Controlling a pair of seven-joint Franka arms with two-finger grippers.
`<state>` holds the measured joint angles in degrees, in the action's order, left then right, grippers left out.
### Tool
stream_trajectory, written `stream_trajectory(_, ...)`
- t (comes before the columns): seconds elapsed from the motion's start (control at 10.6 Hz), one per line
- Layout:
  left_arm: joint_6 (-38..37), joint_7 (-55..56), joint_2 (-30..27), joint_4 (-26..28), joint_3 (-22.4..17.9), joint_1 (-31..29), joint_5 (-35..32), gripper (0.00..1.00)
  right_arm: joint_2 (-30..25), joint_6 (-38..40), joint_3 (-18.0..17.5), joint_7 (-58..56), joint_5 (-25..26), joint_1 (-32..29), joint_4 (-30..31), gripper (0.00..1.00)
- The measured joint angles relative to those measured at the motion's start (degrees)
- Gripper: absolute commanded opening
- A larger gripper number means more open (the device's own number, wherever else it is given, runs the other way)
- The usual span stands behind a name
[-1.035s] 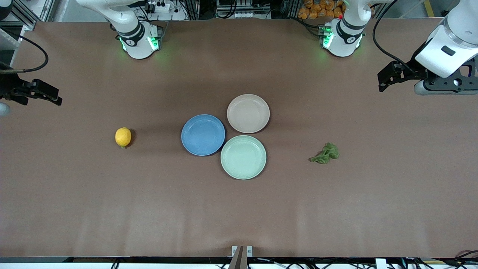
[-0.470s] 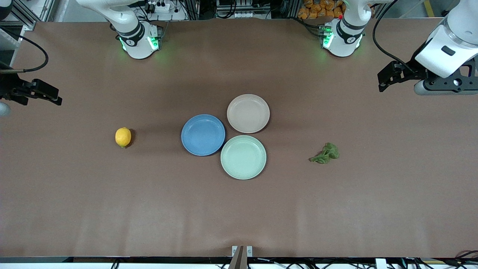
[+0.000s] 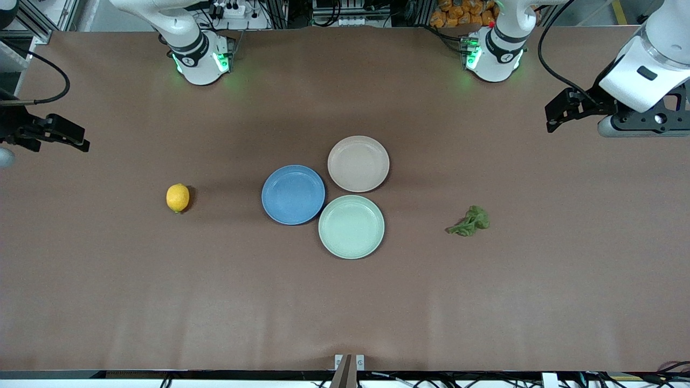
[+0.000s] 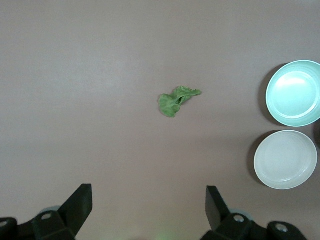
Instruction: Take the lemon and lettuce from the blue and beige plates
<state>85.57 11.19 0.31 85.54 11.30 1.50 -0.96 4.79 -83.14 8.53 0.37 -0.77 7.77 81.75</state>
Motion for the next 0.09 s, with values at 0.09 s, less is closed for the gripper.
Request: stream_trajectory(0.09, 0.00, 0.00, 0.00, 0.00, 0.00, 0.00, 0.00, 1.00, 0.00, 0.00, 0.00, -0.01, 0.00, 0.00, 0.00, 1.00)
